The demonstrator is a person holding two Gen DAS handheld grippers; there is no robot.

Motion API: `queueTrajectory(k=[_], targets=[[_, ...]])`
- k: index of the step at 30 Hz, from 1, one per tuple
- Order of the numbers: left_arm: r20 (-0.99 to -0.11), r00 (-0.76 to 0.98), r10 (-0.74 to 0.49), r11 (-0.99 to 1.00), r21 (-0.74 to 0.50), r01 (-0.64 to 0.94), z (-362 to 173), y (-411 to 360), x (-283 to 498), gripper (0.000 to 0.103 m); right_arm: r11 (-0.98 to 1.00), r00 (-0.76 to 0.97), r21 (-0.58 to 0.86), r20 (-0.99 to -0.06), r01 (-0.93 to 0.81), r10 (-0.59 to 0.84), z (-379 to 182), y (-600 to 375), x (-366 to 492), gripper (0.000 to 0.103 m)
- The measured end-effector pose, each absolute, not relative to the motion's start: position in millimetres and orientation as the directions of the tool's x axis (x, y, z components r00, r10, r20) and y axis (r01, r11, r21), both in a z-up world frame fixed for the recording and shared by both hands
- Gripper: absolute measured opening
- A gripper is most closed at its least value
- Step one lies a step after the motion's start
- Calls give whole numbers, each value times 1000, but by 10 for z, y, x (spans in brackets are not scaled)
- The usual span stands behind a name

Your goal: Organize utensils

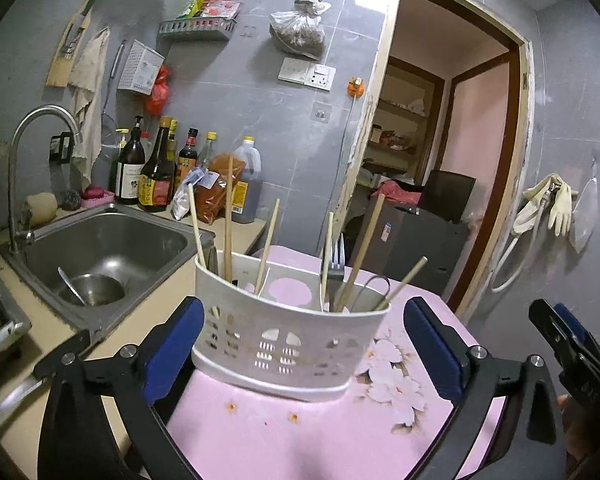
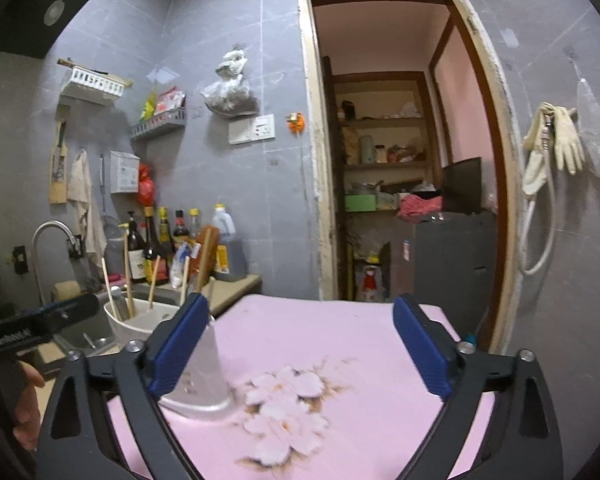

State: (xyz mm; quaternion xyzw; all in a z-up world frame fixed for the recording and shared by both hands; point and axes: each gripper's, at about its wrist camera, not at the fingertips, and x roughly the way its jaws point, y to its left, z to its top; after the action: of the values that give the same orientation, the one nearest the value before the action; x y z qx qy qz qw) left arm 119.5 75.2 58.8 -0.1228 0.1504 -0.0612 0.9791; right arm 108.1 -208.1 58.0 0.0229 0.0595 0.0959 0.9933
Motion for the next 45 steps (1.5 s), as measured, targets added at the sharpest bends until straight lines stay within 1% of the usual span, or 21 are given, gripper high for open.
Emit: queueTrajectory(k=[2, 7, 13, 20, 27, 31, 45], targets=[[-287, 943, -166, 961, -261, 90, 555, 725, 1104, 100, 983, 975, 60, -124, -176, 182, 558, -2134, 992, 103], [-301, 941, -155, 974, -205, 95, 477, 610, 878, 100, 987, 973, 41, -169, -153, 158, 479, -2185, 761, 103], [-317, 937, -148, 982, -159, 102, 358, 492, 646, 100, 994, 970, -34, -222, -107, 97, 361, -2168, 517, 103], [-320, 942, -105, 992, -104, 75, 195, 409, 434, 100, 998, 977, -31, -209, -52, 44, 246, -2221, 236, 103], [-281, 959, -48, 998, -56, 34, 69, 380, 214, 100, 999, 986, -34, -166, -12, 6, 186, -2251, 14, 103], [-284, 957, -52, 998, -59, 36, 39, 390, 183, 100, 999, 989, -37, -149, -1, -4, 169, -2254, -52, 103], [-286, 957, -54, 997, -69, 36, 20, 411, 147, 100, 999, 985, -41, -171, -11, 4, 139, -2260, -81, 103]])
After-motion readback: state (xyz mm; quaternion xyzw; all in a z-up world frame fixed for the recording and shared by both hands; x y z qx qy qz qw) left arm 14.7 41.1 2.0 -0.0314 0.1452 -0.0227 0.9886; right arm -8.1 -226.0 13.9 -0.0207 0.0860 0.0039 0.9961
